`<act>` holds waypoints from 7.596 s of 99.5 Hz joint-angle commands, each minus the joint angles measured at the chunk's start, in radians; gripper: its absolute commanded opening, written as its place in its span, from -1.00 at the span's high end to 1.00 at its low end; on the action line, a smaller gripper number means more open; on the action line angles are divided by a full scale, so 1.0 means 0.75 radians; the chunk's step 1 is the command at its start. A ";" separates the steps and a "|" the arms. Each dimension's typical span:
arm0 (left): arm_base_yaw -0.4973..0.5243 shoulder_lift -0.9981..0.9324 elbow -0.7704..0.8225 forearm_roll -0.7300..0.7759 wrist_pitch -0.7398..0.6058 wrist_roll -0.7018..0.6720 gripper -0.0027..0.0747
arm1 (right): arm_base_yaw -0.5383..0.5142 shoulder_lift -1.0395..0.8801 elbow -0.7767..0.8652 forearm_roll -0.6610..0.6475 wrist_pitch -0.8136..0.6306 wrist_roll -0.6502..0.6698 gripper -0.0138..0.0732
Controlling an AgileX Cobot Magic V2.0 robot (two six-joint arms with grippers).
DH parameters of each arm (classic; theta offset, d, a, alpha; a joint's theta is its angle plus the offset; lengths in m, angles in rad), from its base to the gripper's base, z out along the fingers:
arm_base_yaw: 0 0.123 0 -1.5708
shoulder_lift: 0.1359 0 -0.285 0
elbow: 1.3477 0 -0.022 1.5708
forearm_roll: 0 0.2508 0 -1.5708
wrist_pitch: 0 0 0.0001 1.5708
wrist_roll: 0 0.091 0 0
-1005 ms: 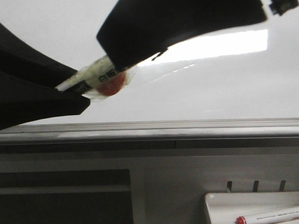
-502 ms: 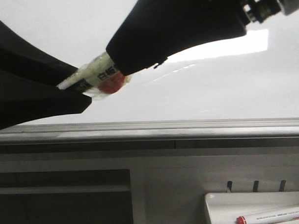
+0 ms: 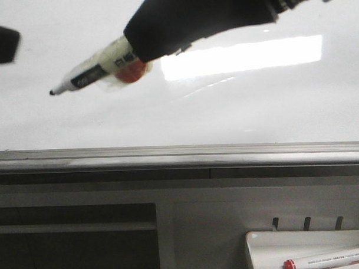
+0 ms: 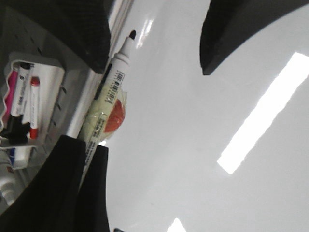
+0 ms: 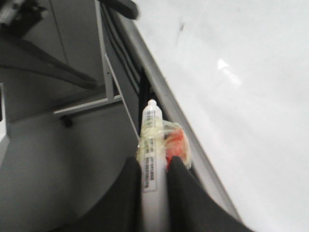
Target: Write number 2 on whiteboard
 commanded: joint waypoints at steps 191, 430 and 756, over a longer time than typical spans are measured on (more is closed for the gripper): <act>0.619 -0.288 -0.033 -0.385 -0.111 -0.185 0.98 | -0.294 0.318 -0.233 0.082 0.119 0.086 0.80; 0.106 0.402 -0.098 -0.076 -0.205 -0.148 0.98 | -0.128 0.213 -0.434 -0.043 0.280 0.132 -0.51; 0.359 -0.674 0.022 -0.639 0.048 -0.204 0.98 | -0.381 -1.180 0.549 -0.027 -0.123 0.203 0.82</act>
